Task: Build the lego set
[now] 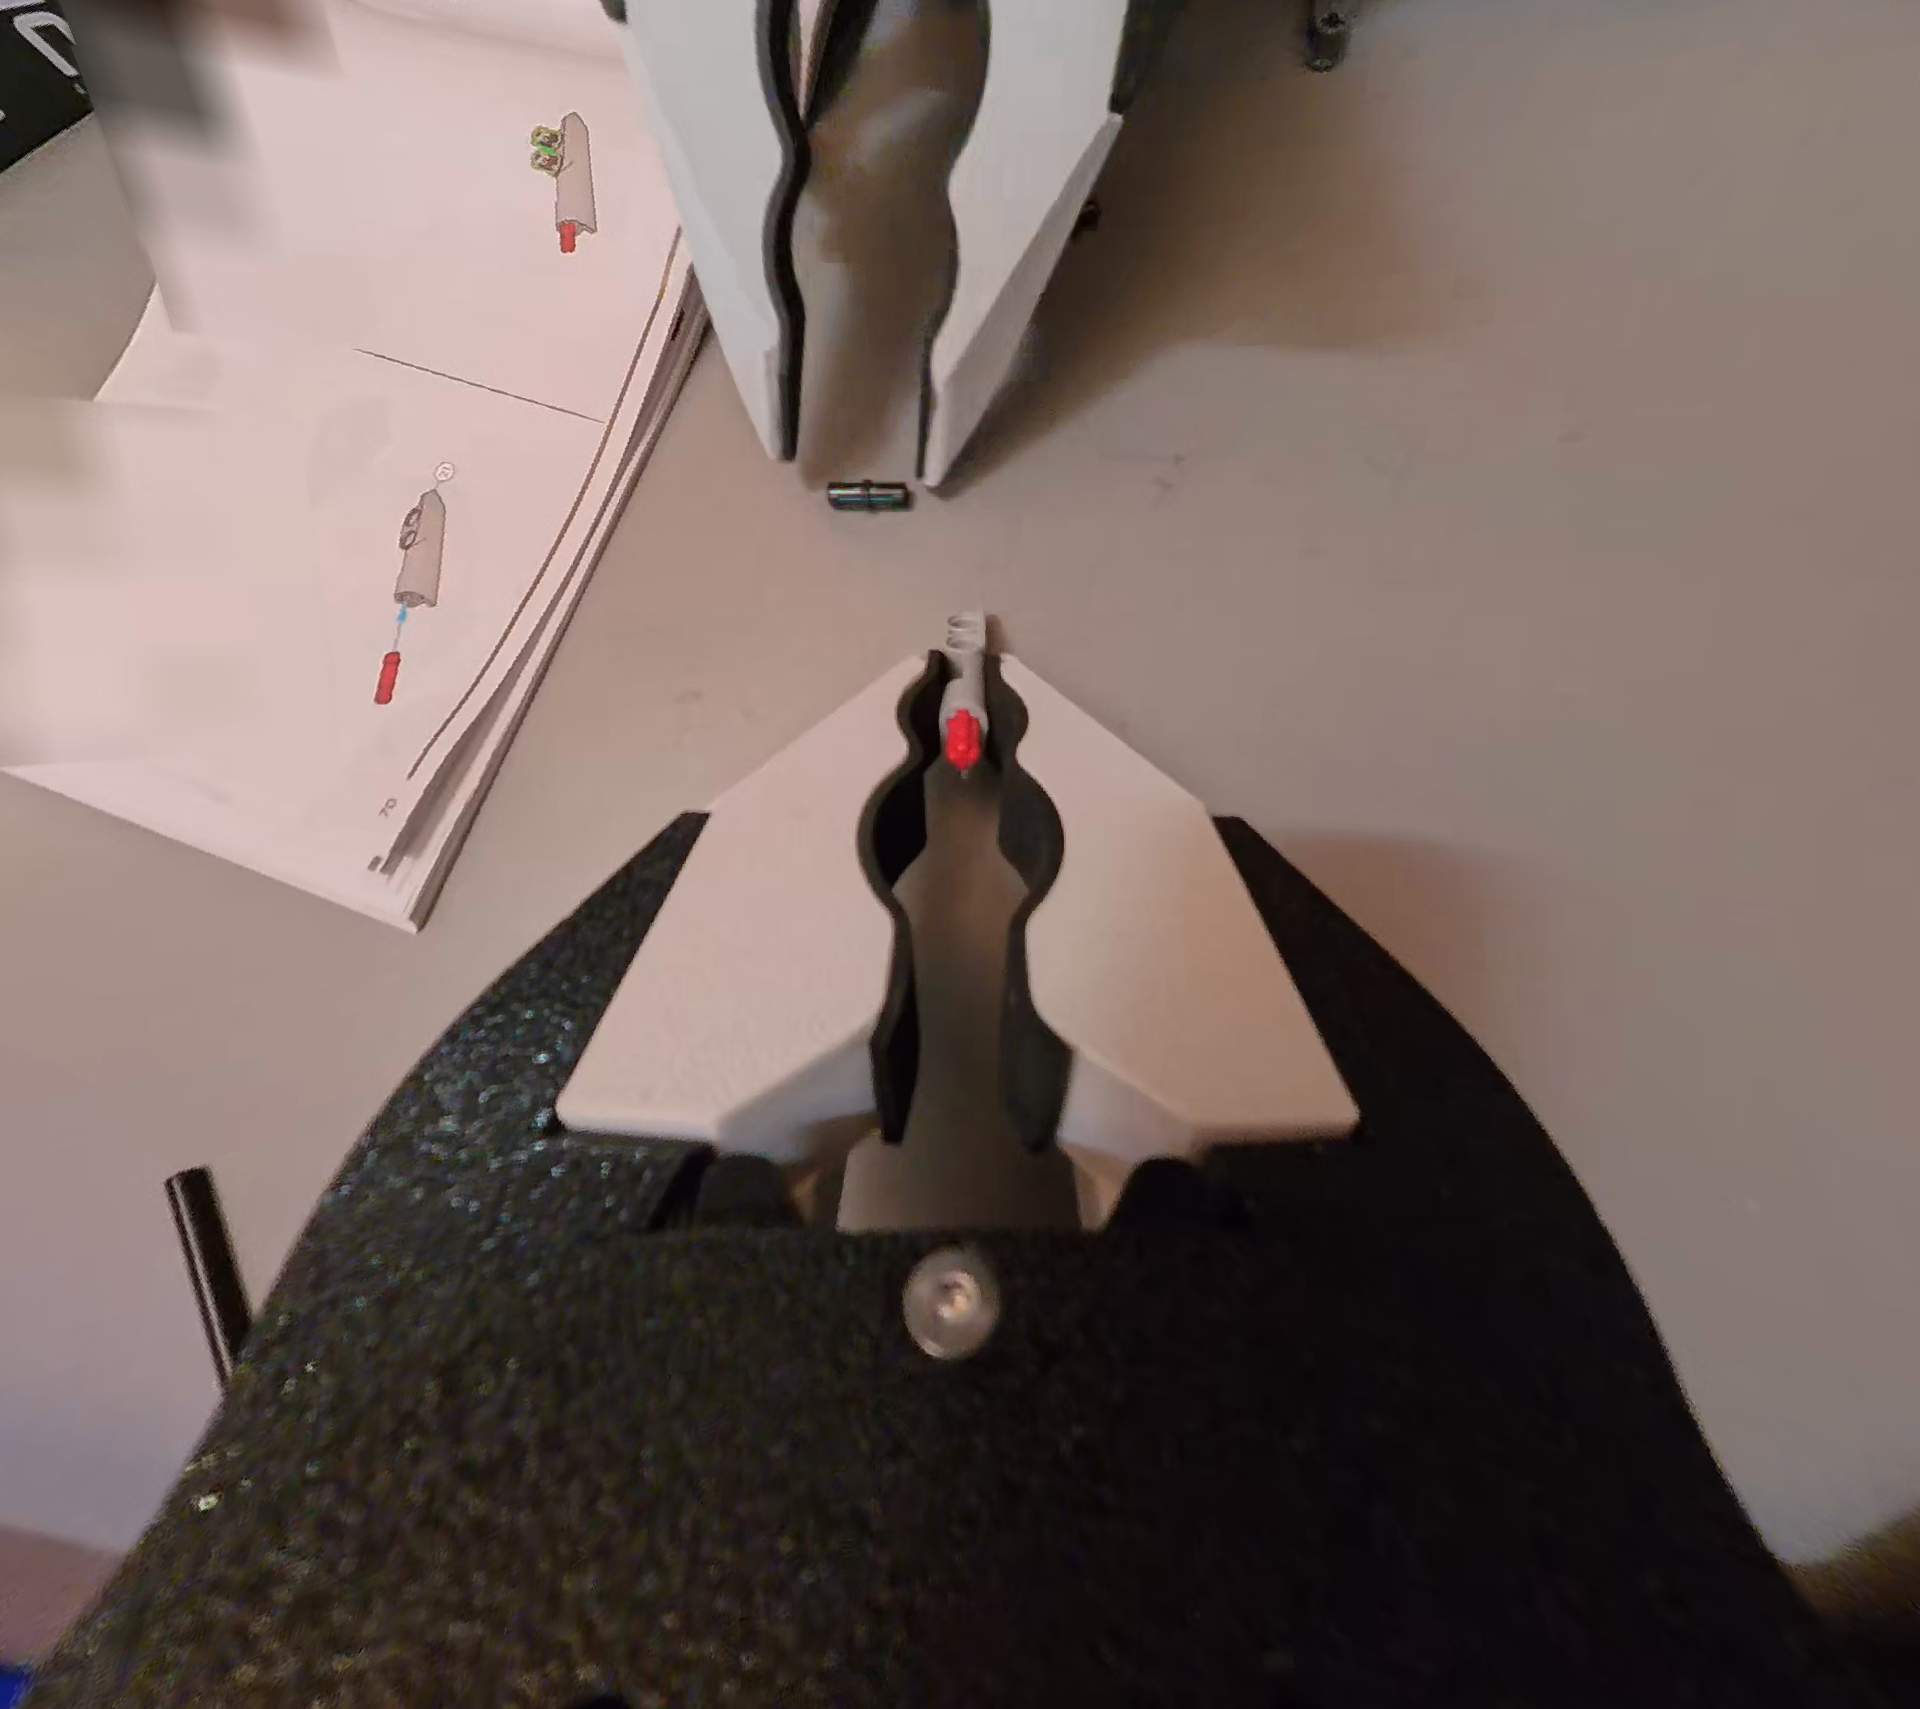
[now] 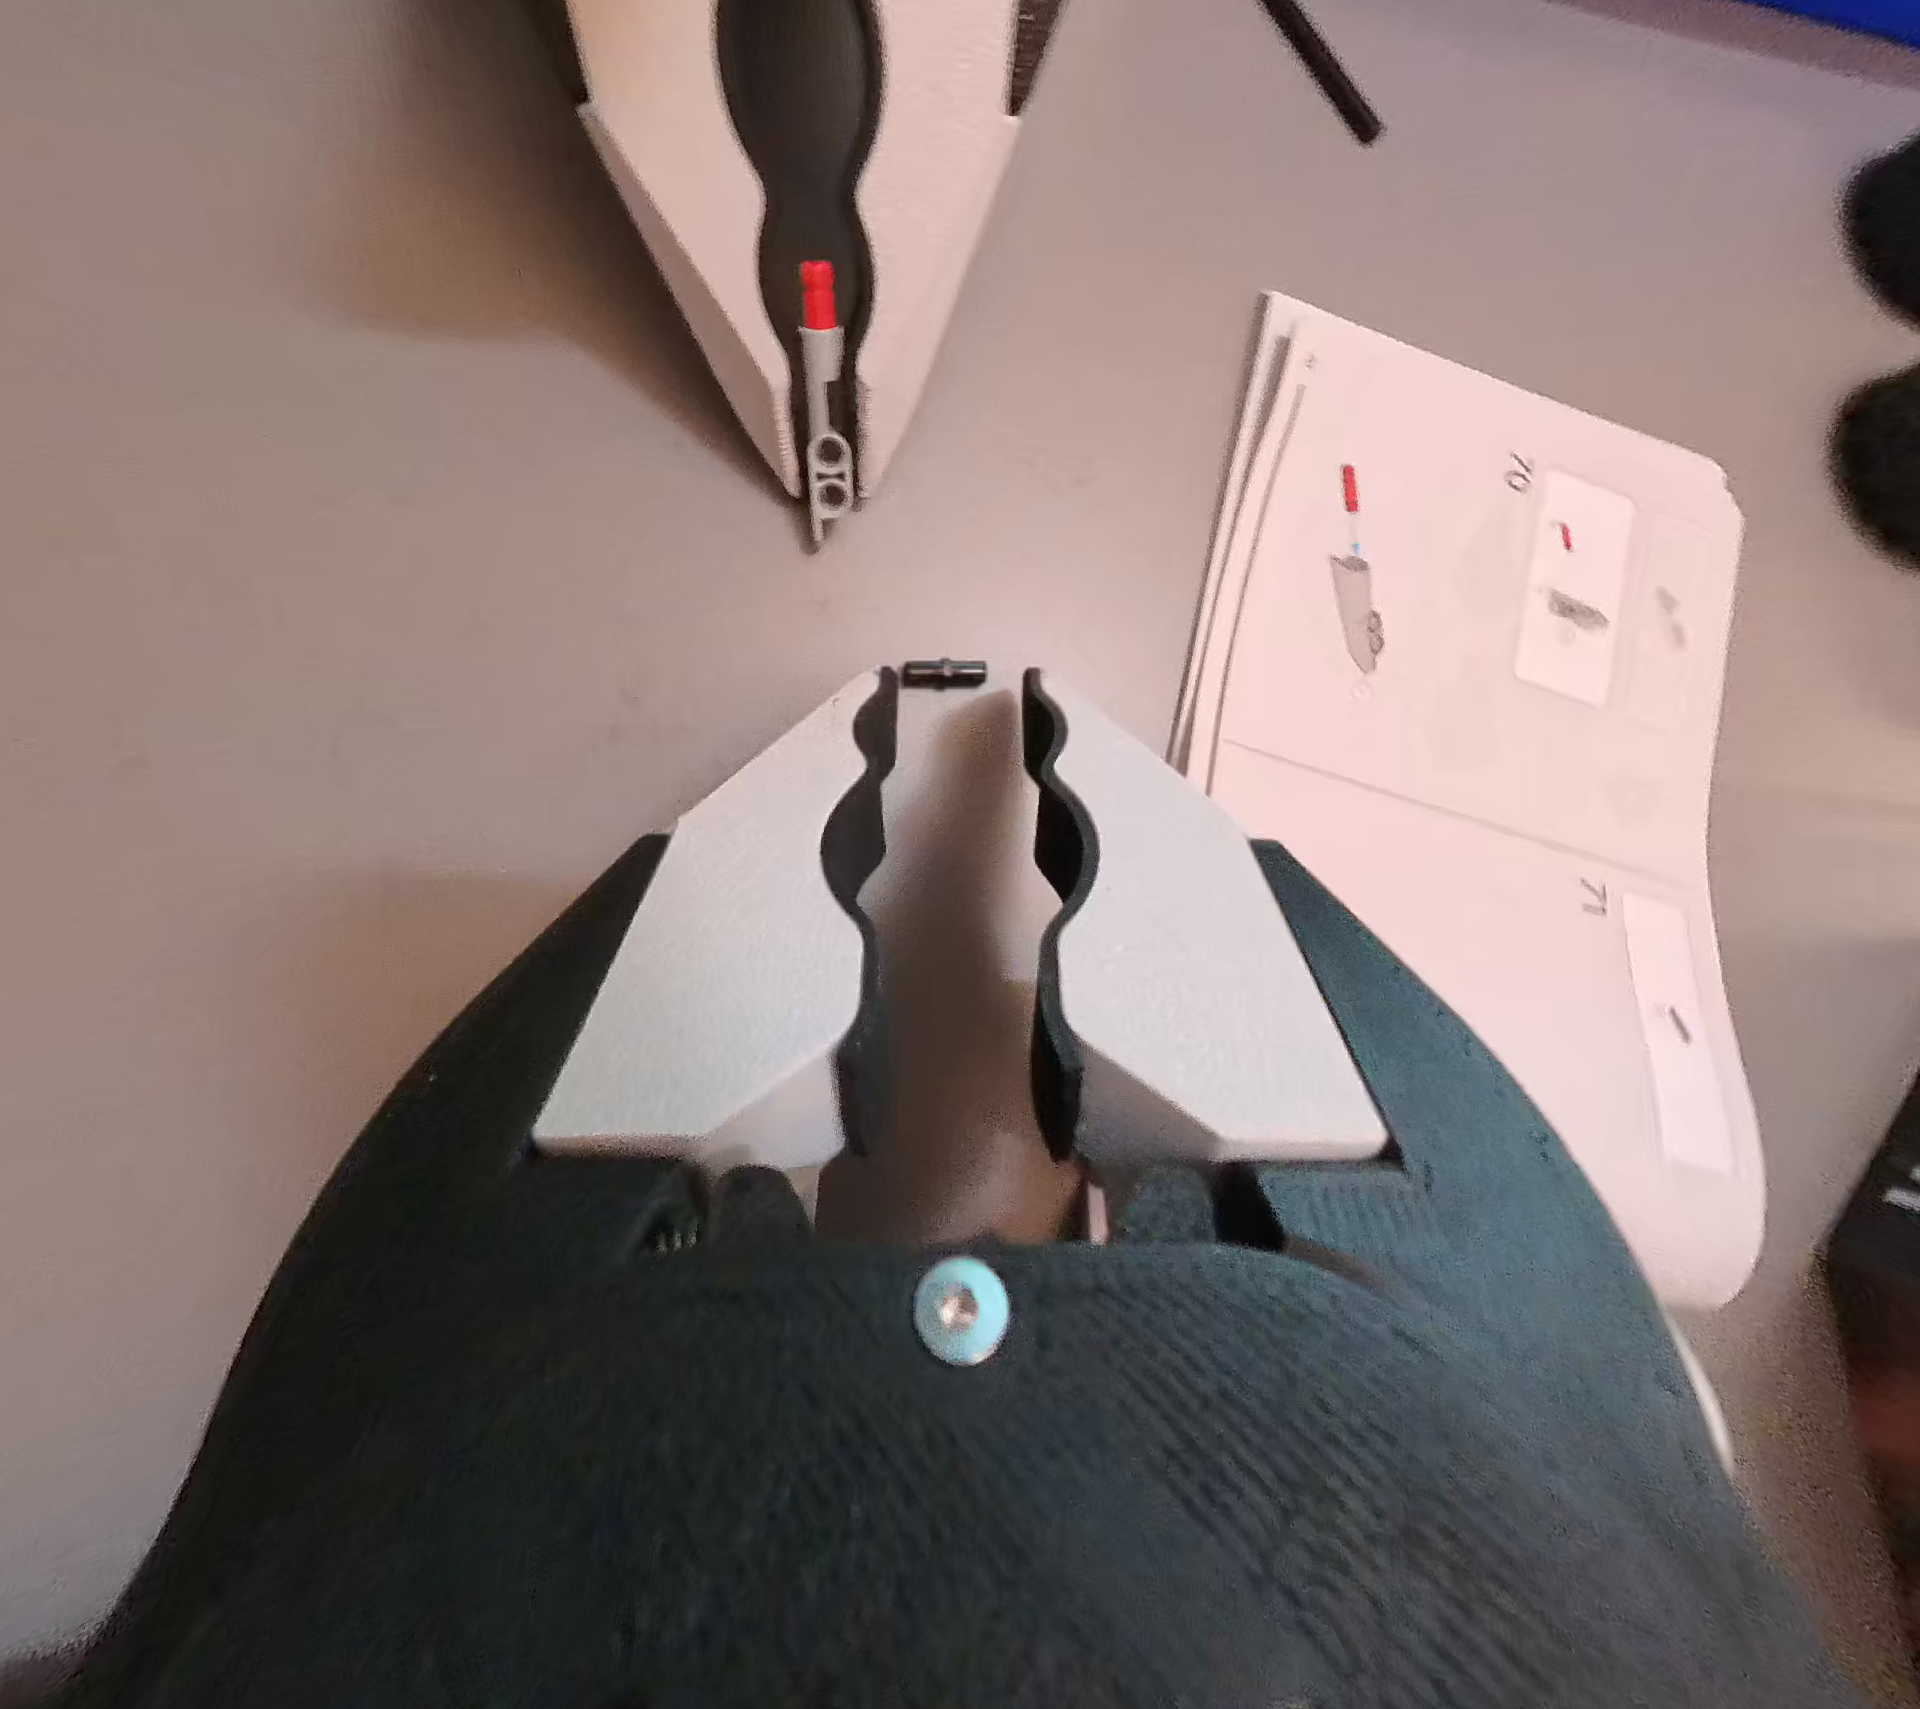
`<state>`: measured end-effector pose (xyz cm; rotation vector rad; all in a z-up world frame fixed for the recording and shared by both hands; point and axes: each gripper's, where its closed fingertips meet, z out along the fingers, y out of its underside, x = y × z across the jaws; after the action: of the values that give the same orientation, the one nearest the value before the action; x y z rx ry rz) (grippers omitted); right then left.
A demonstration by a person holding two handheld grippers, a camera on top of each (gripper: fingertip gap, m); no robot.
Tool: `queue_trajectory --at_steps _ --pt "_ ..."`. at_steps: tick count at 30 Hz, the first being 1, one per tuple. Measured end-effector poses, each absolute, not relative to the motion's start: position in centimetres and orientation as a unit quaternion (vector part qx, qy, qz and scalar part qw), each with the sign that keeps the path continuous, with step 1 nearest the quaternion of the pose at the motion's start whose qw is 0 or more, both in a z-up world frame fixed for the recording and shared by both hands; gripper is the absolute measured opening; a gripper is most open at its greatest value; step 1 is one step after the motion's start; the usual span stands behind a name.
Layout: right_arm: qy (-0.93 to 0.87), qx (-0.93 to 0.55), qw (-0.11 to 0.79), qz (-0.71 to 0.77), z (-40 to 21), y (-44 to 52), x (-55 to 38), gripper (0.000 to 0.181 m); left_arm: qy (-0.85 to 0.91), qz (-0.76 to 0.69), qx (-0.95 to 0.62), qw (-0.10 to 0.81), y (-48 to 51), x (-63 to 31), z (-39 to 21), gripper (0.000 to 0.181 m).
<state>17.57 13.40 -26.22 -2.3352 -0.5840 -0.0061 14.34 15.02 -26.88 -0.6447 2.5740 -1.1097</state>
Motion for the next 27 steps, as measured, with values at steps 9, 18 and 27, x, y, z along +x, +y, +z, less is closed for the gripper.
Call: queue_trajectory --at_steps 9,18,27 --pt "-0.137 -0.917 0.374 0.039 -26.7 13.5 17.0 0.017 0.887 -0.383 -0.222 0.132 15.0 14.3 -26.9 0.004" --pt "-0.155 -0.909 0.384 0.039 -26.7 13.7 17.1 0.017 0.887 -0.383 -0.222 0.133 15.0 14.3 -26.9 0.004" --pt "-0.193 -0.898 0.395 0.03 -26.6 13.4 17.4 0.017 0.887 -0.383 -0.223 0.132 15.0 14.3 -26.9 0.004"
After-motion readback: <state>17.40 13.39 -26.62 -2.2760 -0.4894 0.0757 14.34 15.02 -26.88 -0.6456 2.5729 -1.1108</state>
